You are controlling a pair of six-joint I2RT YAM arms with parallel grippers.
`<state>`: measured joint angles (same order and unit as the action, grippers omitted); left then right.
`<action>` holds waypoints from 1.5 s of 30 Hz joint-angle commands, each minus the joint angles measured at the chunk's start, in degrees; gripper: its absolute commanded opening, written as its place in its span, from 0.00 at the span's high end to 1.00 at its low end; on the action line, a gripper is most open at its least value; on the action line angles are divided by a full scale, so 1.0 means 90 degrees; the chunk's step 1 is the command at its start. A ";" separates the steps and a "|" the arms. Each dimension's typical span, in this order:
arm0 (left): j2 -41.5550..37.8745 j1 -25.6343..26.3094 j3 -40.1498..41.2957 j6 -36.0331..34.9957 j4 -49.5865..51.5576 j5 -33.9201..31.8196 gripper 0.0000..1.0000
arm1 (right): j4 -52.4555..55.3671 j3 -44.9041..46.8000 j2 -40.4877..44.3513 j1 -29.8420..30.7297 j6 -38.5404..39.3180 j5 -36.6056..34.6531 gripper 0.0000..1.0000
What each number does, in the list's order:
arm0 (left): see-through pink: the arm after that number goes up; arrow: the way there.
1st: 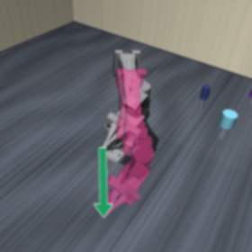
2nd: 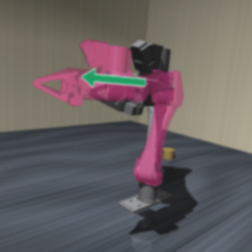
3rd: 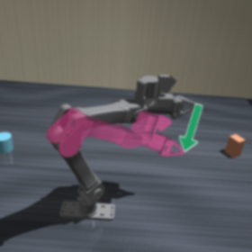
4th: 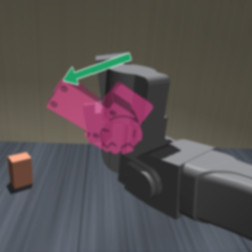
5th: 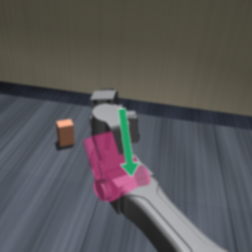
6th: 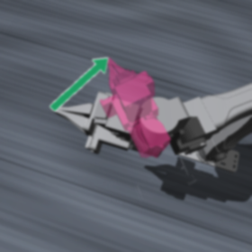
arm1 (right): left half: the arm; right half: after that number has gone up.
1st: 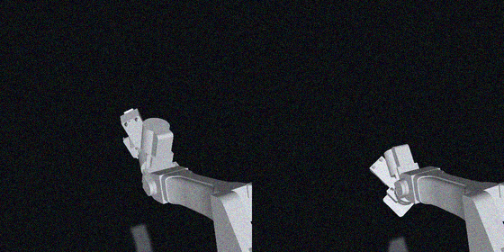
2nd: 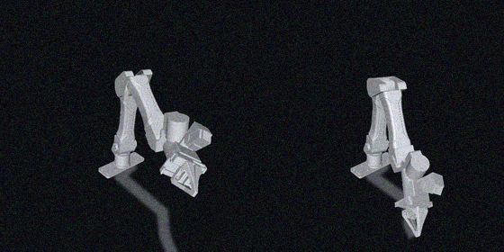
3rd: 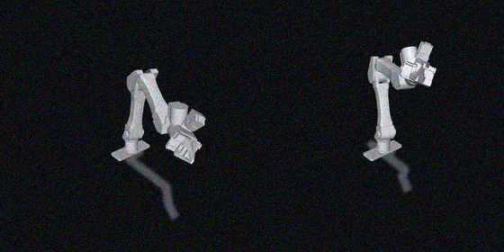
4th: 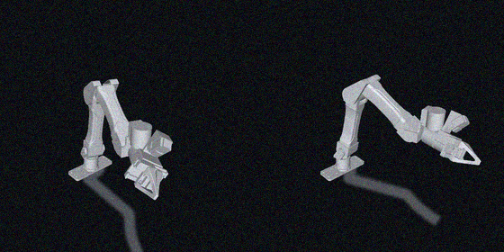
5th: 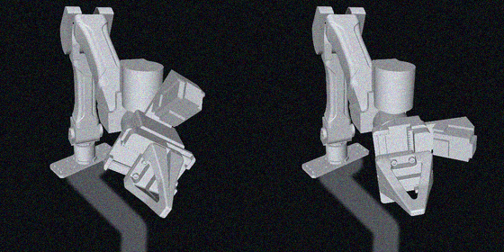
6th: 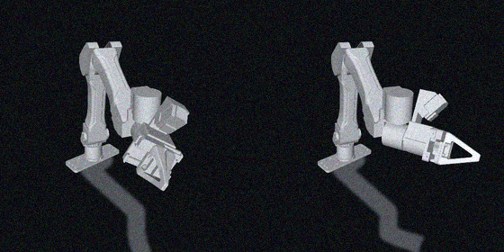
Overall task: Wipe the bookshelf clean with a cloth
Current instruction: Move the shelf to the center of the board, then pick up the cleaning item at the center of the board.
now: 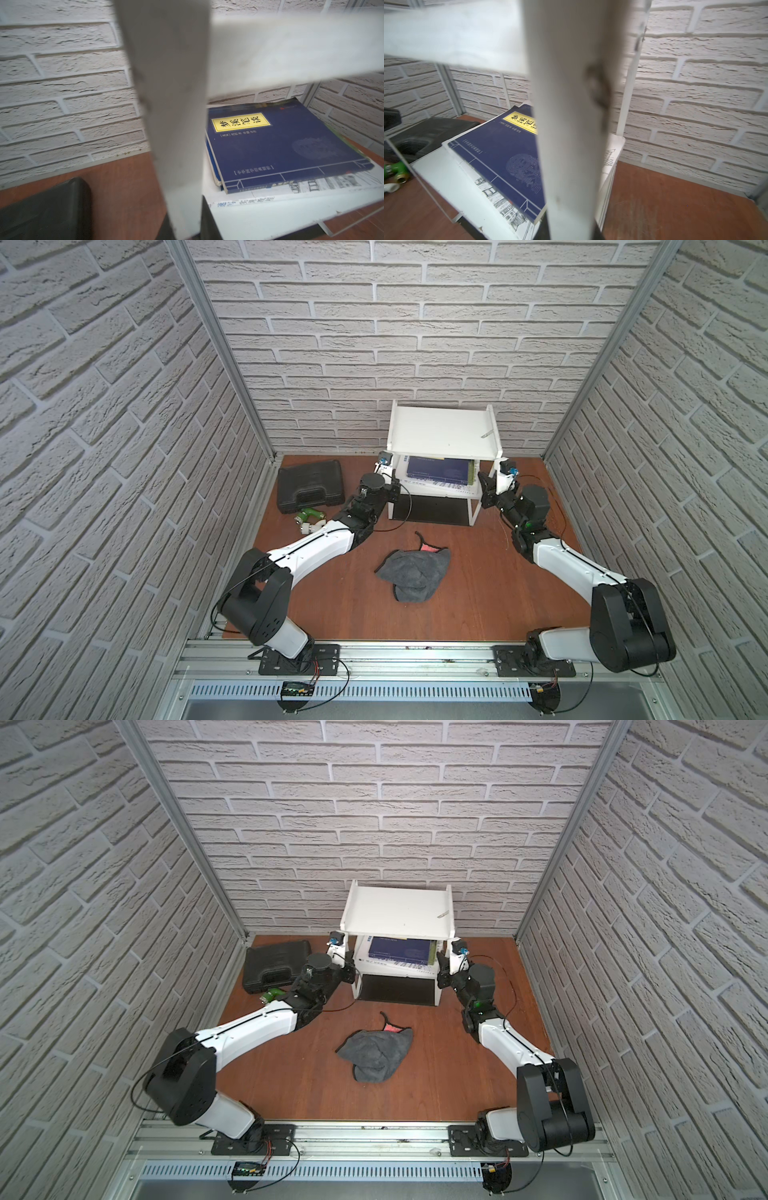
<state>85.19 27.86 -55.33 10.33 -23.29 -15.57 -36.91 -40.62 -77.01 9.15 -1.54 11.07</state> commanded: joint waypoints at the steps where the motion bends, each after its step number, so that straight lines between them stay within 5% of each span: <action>1: -0.0771 -0.0320 0.0680 -0.0707 0.0318 -0.0754 1.00 | -0.0349 0.0169 0.0309 0.0564 -0.0522 -0.0307 0.97; 7: -0.1454 -0.0223 0.1358 -0.0488 0.0438 -0.0643 1.00 | 0.0590 -0.0138 0.0117 0.0752 -0.0750 -0.0030 0.97; 8: -0.1468 -0.0211 0.1394 -0.0483 0.0432 -0.0474 0.97 | 0.0790 -0.0128 0.0172 0.0751 -0.0773 -0.0045 0.91; 10: -0.1522 -0.0183 0.1463 -0.0467 0.0431 -0.0323 0.86 | 0.1303 -0.0067 0.0416 0.0751 -0.0740 -0.0122 0.64; 13: -0.1766 -0.0146 0.1591 -0.0379 0.0402 -0.0095 0.55 | 0.2454 0.0014 0.0999 0.0751 -0.0573 0.0047 0.27; 19: -0.2337 -0.0174 0.1929 0.0220 0.0593 -0.0244 0.37 | 0.3548 0.0745 0.2387 0.0932 -0.0805 0.1075 0.15; 21: -0.2484 -0.0188 0.2212 0.0696 0.0441 -0.0504 0.34 | 0.3484 0.1177 0.2693 0.1189 -0.0906 0.1307 0.14; 24: -0.2619 -0.0204 0.2645 0.1511 0.0093 -0.1056 0.03 | 0.3189 0.1555 0.2564 0.1998 -0.0818 0.1314 0.14; 28: -0.2857 -0.0366 0.2889 0.2084 0.0216 -0.1483 0.02 | 0.4188 0.0871 0.1430 0.3177 0.0138 0.0427 0.14; 34: -0.3248 -0.1216 0.3122 0.2500 0.0316 0.0102 0.01 | 0.6300 -0.1113 -0.1350 0.4497 0.1355 -0.0464 0.18; 40: -0.3584 -0.1749 0.3227 0.2444 0.0764 0.0435 0.01 | 0.6816 -0.2232 -0.3058 0.4902 0.1031 -0.1645 0.24; 42: -0.3677 -0.1923 0.3228 0.2424 0.0863 0.0676 0.01 | 0.6655 -0.2272 -0.3146 0.4905 0.0948 -0.1652 0.35; 45: -0.3758 -0.2092 0.3131 0.2314 0.1026 0.1158 0.01 | 0.6084 -0.2075 -0.2811 0.4909 0.1231 -0.1659 0.83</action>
<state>52.45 10.11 -27.09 31.73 -15.20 -10.02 18.85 -60.49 -104.03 53.60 8.08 -0.89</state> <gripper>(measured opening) 0.985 0.318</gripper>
